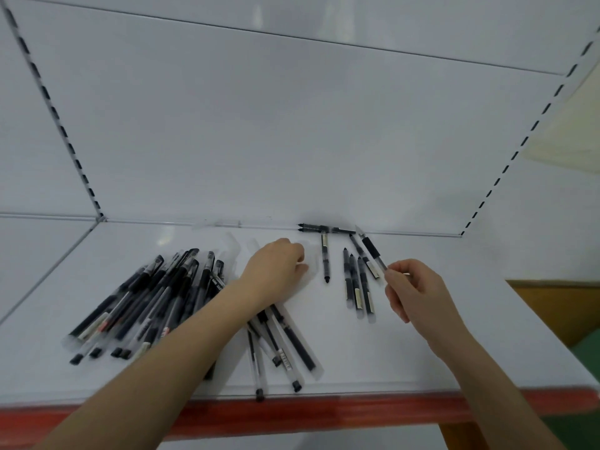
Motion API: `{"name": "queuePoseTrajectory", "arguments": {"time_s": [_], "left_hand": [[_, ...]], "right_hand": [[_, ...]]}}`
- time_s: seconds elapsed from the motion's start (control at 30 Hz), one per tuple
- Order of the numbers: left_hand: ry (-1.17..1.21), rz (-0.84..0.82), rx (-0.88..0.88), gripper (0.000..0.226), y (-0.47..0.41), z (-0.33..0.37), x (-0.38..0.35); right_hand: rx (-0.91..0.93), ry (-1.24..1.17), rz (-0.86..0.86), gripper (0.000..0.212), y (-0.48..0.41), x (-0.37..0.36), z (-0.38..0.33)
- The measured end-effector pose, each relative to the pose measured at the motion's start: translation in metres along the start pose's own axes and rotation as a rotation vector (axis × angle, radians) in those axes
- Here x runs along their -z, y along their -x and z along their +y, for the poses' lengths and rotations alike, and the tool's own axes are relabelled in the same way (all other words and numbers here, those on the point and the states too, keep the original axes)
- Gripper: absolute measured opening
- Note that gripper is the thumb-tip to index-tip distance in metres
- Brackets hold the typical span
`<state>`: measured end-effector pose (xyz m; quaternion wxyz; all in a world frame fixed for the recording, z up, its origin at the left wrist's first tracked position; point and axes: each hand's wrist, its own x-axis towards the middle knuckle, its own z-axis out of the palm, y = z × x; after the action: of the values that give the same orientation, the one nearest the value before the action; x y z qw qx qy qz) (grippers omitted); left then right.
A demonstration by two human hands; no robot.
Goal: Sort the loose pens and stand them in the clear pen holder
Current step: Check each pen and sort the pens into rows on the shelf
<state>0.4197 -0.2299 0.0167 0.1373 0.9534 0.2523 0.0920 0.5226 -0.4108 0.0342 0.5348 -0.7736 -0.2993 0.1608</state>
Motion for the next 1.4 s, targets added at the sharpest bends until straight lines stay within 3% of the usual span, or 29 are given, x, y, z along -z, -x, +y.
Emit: {"name": "queuePoseTrajectory", "arguments": {"time_s": [0.17, 0.3, 0.47, 0.8, 1.1, 1.4], "left_hand": [[-0.08, 0.094, -0.094, 0.027, -0.037, 0.0, -0.003], [-0.189, 0.042, -0.135, 0.038, -0.07, 0.007, -0.01], [-0.271, -0.057, -0.078, 0.035, -0.09, 0.005, -0.023], [-0.395, -0.053, -0.208, 0.031, -0.071, -0.008, -0.02], [-0.232, -0.005, -0.175, 0.031, -0.066, -0.018, -0.01], [-0.263, -0.02, -0.12, 0.034, -0.104, 0.007, -0.017]], "right_hand": [[-0.034, 0.013, 0.019, 0.009, 0.002, 0.011, 0.007], [-0.047, 0.016, 0.045, 0.009, 0.003, 0.022, 0.012], [-0.064, 0.024, 0.069, 0.009, 0.001, 0.034, 0.021], [-0.091, 0.016, 0.04, 0.01, -0.015, 0.03, 0.031], [-0.076, 0.015, 0.016, 0.01, -0.019, 0.025, 0.032], [-0.068, 0.035, 0.035, 0.012, -0.018, 0.027, 0.041]]}}
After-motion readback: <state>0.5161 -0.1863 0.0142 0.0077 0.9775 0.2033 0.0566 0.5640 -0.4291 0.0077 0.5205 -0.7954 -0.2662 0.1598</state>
